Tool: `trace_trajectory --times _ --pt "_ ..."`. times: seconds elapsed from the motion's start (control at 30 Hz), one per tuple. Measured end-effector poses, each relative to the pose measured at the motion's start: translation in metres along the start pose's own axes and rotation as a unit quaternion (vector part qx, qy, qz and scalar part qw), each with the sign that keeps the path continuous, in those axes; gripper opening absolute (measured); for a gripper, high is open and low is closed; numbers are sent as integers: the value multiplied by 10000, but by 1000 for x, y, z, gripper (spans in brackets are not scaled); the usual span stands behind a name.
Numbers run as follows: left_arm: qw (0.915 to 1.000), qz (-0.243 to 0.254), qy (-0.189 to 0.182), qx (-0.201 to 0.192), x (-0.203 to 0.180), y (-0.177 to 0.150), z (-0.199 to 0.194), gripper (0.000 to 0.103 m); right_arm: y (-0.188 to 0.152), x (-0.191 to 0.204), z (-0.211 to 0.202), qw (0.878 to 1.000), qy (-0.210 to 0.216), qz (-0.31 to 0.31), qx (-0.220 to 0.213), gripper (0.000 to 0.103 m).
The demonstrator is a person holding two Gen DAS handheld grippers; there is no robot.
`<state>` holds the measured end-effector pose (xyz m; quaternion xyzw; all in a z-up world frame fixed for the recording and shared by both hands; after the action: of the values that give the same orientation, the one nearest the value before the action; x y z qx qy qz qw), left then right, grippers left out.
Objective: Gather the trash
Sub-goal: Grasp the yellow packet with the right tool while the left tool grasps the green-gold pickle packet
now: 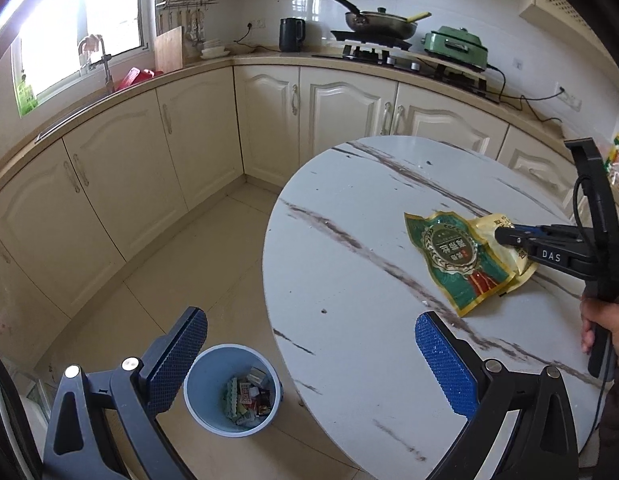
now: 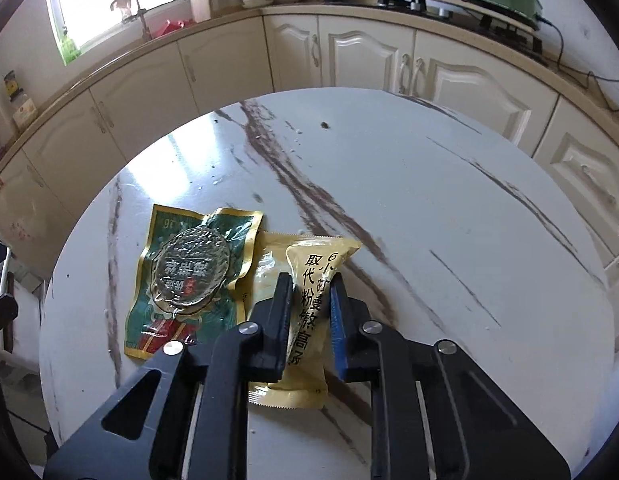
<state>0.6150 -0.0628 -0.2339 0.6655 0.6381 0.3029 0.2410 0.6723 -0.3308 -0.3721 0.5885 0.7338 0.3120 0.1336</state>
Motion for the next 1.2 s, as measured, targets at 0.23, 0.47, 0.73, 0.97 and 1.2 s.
trace_trajectory --times 0.23,0.47,0.73,0.97,1.2 --pt "9985 -409 -255 263 25 -14 16 102 6 50 22 9972 700 -224 118 12" --pt "9952 -704 -465 492 59 -19 46 102 12 121 50 9889 1325 -617 268 12" --pt "9840 -1250 -1074 674 85 -13 84 102 12 163 68 9828 1629 -821 301 12" --pt "9773 -1446 -1354 747 106 -7 104 99 10 171 71 9790 1891 -716 265 12" --pt "9805 -1146 -1504 529 101 -3 94 55 7 174 70 9798 1887 -639 179 12"
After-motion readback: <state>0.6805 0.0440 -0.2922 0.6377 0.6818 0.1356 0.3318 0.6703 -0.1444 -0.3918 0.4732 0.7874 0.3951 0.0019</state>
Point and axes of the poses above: each gripper's, at about its wrist camera, not at the fingertips, and z roughly the way its jaws point, x to its left, y to its top, the point moved 7 cm from there along z, roughly the way its jaws point, and after that the axes turned 12 degrees about y, right-handed, at the moved point
